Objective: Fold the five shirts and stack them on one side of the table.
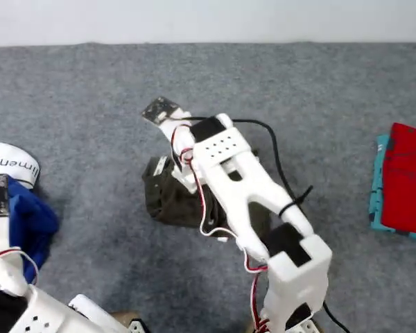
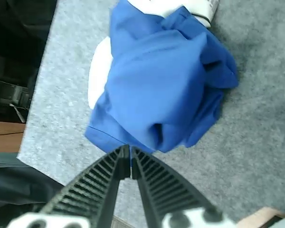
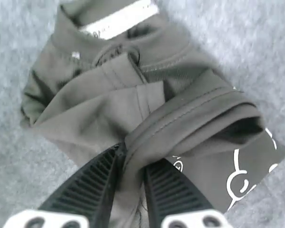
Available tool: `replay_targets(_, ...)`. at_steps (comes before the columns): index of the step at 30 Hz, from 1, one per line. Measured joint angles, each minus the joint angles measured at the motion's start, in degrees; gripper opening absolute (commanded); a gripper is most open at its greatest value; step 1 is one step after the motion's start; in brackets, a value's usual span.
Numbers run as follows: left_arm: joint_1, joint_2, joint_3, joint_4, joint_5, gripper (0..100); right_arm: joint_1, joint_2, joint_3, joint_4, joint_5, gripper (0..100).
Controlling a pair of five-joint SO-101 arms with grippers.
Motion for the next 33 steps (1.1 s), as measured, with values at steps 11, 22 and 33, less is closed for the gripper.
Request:
replay_targets(11, 0.0, -6.8, 7.2, -0.3, 0.0, 2, -4.0, 9.4, -12.9, 0.0, 0.0, 0.9)
replay_targets(22, 0.0, -6.9, 7.2, -0.5, 0.0, 2, -4.8, 17.3, -22.0, 0.0, 0.0, 18.8)
replay_targets(33, 0.0, -6.9, 7.2, -0.5, 0.0, 2, -8.0, 17.3, -29.3, 14.3, 0.0, 15.1)
